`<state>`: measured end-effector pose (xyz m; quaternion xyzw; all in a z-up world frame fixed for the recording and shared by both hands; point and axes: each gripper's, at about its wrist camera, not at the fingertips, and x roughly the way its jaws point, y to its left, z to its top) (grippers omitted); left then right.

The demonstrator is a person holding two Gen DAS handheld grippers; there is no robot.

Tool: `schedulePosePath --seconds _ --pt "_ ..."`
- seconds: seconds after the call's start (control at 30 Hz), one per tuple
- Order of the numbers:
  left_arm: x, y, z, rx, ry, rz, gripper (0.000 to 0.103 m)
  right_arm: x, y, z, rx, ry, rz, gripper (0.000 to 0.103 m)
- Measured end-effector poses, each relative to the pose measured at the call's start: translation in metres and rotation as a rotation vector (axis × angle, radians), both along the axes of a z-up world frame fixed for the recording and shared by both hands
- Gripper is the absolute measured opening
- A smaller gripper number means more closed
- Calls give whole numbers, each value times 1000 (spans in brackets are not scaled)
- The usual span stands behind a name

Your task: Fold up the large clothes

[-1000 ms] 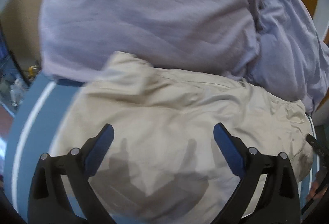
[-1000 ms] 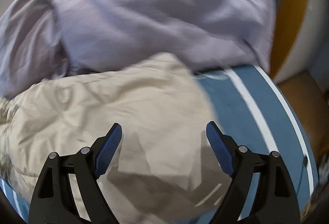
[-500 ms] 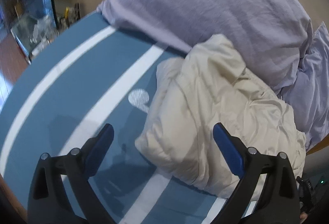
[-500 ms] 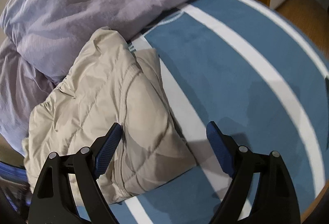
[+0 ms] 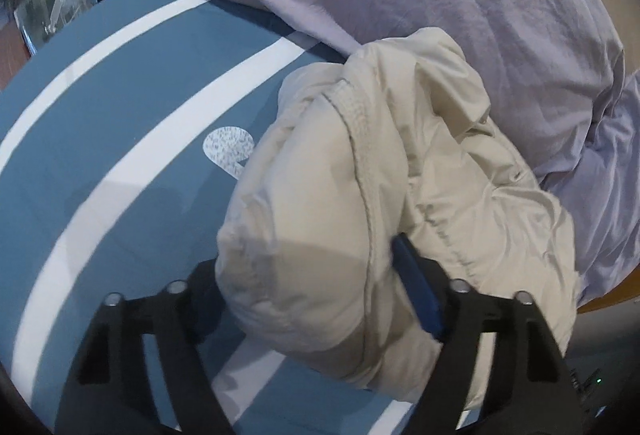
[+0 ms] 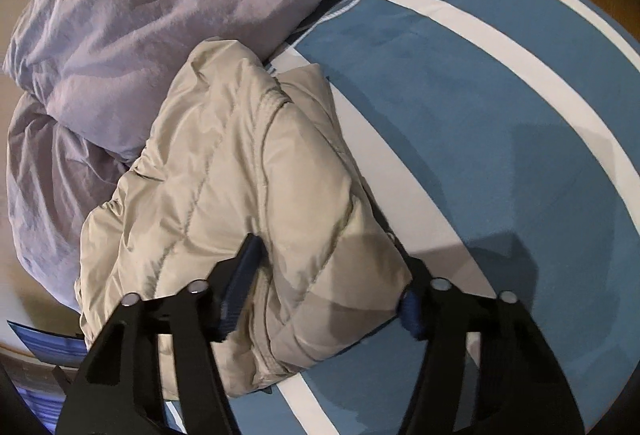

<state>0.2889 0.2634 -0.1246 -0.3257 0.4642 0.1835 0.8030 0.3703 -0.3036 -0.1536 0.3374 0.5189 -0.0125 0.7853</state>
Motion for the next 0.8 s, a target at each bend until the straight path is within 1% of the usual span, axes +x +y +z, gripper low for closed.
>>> schedulePosePath --seconds 0.03,0.07,0.1,0.13,0.17,0.27,0.33,0.53,0.67,0.8 --pt "-1 -1 1 5 -9 -1 62 -1 1 2 -6 -10 6 48" --pt "-2 -2 3 8 -16 -2 55 -2 1 4 -11 -17 10 45" --pt "-5 -4 5 12 -28 -4 52 -3 2 6 -17 -25 17 41" --pt "-6 -6 7 15 -34 -6 45 -4 3 8 -21 -31 22 37" --pt "-8 -7 9 19 -41 -11 39 -5 3 9 -26 -39 27 36" --pt "-12 -11 17 41 -52 -31 32 -8 4 14 -33 -60 37 30" --pt "-16 -10 25 43 -60 -34 30 -11 5 18 -35 -73 49 28" --pt "-38 -4 39 46 -73 -31 29 -27 7 24 -34 -96 97 27" --pt "-65 5 44 44 -74 -20 29 -55 14 22 -22 -108 147 27" --pt "-93 14 46 40 -68 -14 29 -85 20 21 14 -114 167 27"
